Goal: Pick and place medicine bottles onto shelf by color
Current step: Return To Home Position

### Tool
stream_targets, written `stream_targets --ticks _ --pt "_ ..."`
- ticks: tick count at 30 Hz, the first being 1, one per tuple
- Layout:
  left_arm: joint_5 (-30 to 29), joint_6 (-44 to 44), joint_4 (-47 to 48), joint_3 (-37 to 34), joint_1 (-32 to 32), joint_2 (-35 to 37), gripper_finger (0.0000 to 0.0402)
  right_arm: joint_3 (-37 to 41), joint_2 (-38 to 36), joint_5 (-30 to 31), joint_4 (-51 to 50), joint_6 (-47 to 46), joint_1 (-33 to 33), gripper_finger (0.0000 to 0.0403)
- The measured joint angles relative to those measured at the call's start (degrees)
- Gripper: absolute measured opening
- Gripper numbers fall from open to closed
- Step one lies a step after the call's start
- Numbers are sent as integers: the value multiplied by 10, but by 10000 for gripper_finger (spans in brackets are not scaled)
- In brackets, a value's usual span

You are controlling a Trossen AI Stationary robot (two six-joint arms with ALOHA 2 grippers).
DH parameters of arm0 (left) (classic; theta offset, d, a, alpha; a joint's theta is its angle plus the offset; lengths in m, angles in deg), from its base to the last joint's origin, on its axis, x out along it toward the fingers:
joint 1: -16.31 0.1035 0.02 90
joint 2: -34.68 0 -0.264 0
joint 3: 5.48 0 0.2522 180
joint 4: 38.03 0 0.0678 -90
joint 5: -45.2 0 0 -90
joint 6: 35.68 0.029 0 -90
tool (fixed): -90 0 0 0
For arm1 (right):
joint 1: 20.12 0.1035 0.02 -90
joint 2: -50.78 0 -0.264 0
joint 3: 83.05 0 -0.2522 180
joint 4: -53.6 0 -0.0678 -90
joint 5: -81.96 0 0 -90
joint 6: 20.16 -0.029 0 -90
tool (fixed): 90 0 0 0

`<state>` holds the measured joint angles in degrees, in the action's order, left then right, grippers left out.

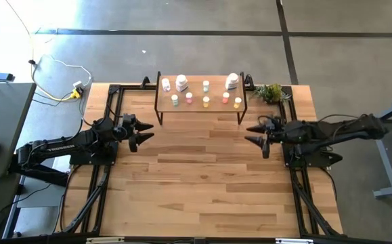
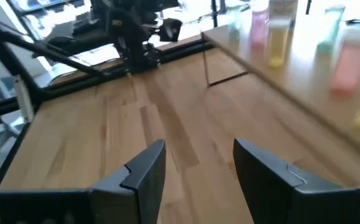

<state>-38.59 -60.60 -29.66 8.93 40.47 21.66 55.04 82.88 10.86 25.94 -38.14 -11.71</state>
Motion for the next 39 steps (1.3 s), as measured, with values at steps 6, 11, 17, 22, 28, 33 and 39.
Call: stream_targets --ticks 6,11,17,22,28,33,39 --pt "0 0 0 0 0 0 241 138 -58 -20 111 -13 0 179" --pt "0 0 0 0 0 0 241 196 -103 -29 133 -34 0 179" --pt "0 0 0 0 0 0 241 216 -149 -29 129 -43 0 179" --pt "0 0 0 0 0 0 241 216 -191 -11 109 -35 0 179" --pt "0 0 0 0 0 0 241 216 -246 71 57 -60 0 179" --pt "0 0 0 0 0 0 241 216 -263 120 16 -153 0 179" --pt "0 0 0 0 0 0 241 216 -261 100 -27 -162 0 179"
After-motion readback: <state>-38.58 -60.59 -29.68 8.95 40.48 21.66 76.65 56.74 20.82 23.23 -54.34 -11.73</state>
